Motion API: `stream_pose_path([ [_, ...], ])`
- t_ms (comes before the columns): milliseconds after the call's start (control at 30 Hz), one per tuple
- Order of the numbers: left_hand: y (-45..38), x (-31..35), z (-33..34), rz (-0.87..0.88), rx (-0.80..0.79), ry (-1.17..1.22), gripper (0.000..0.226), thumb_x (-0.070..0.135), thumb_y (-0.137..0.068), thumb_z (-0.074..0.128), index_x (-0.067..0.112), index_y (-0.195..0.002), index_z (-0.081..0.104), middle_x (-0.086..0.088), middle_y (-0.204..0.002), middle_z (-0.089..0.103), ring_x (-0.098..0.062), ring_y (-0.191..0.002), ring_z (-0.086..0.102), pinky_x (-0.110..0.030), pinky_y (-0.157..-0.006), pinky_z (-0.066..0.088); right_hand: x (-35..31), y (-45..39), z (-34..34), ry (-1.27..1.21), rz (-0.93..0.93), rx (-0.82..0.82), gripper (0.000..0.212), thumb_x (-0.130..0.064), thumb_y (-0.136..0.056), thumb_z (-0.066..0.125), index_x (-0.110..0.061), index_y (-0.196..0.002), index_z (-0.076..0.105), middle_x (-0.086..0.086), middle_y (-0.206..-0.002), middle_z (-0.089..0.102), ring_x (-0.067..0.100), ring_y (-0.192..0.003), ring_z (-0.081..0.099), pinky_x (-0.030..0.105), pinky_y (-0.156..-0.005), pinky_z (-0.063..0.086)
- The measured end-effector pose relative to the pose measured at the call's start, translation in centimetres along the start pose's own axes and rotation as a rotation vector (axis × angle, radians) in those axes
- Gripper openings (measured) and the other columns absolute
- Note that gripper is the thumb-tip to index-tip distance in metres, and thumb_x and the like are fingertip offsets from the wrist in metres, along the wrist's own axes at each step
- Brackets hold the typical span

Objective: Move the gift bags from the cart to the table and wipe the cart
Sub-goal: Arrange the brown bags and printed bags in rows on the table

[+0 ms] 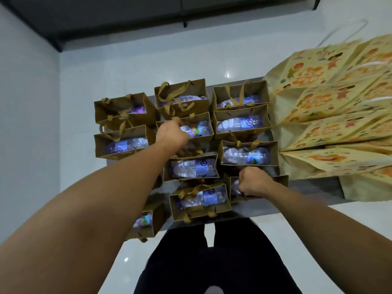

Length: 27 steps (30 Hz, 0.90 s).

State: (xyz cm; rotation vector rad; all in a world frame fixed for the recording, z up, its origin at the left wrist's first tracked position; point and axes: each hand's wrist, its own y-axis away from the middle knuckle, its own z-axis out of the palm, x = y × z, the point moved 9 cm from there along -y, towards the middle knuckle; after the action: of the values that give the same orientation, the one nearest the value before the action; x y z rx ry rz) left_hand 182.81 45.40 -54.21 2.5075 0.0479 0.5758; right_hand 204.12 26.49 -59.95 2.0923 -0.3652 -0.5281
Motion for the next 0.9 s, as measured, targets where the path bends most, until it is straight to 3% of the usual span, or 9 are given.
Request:
stream_pose_path([
  [133,-2.8,-0.2,-0.5,0.014,0.011,-0.059,0.046,0.016,-0.091,0.059,0.017,-0.137,0.056,-0.011,-0.136,0.052,-0.031,-0.12,0.052,-0.035,-0.091,0.046,-0.6,-1.5,0.4,-0.072,0.009,-0.032,0.008,-0.02,-0.082,0.067,-0.012,-0.082,0.066,0.01,-0.084,0.065,0.023,-0.079,0.062,0.034,-0.065,0.051],
  [300,-6.2,0.2,-0.7,0.02,0.001,-0.125,0.05,0.018,-0.091,0.058,0.015,-0.14,0.052,-0.015,-0.141,0.047,-0.035,-0.126,0.048,-0.049,-0.105,0.047,-0.8,-2.9,-0.2,-0.189,0.035,-0.016,0.005,-0.013,-0.08,0.069,-0.009,-0.078,0.066,0.014,-0.081,0.066,0.025,-0.078,0.064,0.037,-0.066,0.054],
  [400,-8.0,0.7,-0.6,0.023,0.0,-0.151,0.057,0.021,-0.09,0.062,0.016,-0.145,0.048,-0.014,-0.146,0.043,-0.036,-0.131,0.043,-0.047,-0.108,0.043,-0.7,-3.8,-0.1,-0.23,0.051,-0.032,0.009,-0.01,-0.079,0.069,-0.012,-0.073,0.062,0.01,-0.076,0.061,0.025,-0.077,0.062,0.033,-0.063,0.049],
  [600,-11.2,1.4,-0.6,0.043,0.017,-0.215,0.073,0.02,-0.091,0.063,0.015,-0.155,0.028,-0.015,-0.164,0.02,-0.036,-0.149,0.02,-0.048,-0.117,0.029,-0.1,-5.3,0.1,-0.286,0.066,-0.051,0.013,-0.009,-0.078,0.069,-0.002,-0.087,0.064,0.017,-0.085,0.064,0.028,-0.081,0.063,0.044,-0.075,0.057],
  [733,-14.0,1.2,-0.7,0.089,0.089,-0.294,0.072,0.018,-0.09,0.062,0.006,-0.153,0.029,-0.015,-0.161,0.029,-0.034,-0.151,0.019,-0.047,-0.123,0.023,-0.4,-6.2,-0.3,-0.271,0.05,-0.012,0.017,-0.009,-0.075,0.069,0.003,-0.086,0.064,0.022,-0.084,0.064,0.033,-0.079,0.064,0.049,-0.072,0.057],
  [833,-15.4,0.6,0.6,0.077,0.015,-0.379,0.087,0.018,-0.086,0.068,0.008,-0.158,0.019,-0.014,-0.159,0.033,-0.033,-0.153,0.015,-0.05,-0.125,0.013,-0.6,-6.6,-0.2,-0.232,0.046,-0.006,0.012,-0.009,-0.075,0.068,-0.001,-0.083,0.064,0.014,-0.076,0.061,0.028,-0.075,0.062,0.046,-0.072,0.057],
  [900,-15.8,0.2,1.2,0.048,-0.006,-0.403,0.085,0.018,-0.085,0.068,0.011,-0.156,0.023,-0.016,-0.146,0.049,-0.036,-0.147,0.029,-0.051,-0.124,0.013,-0.5,-6.7,-0.1,-0.237,0.048,0.005,0.011,-0.01,-0.074,0.069,-0.003,-0.078,0.062,0.011,-0.071,0.057,0.027,-0.073,0.061,0.044,-0.07,0.056],
])
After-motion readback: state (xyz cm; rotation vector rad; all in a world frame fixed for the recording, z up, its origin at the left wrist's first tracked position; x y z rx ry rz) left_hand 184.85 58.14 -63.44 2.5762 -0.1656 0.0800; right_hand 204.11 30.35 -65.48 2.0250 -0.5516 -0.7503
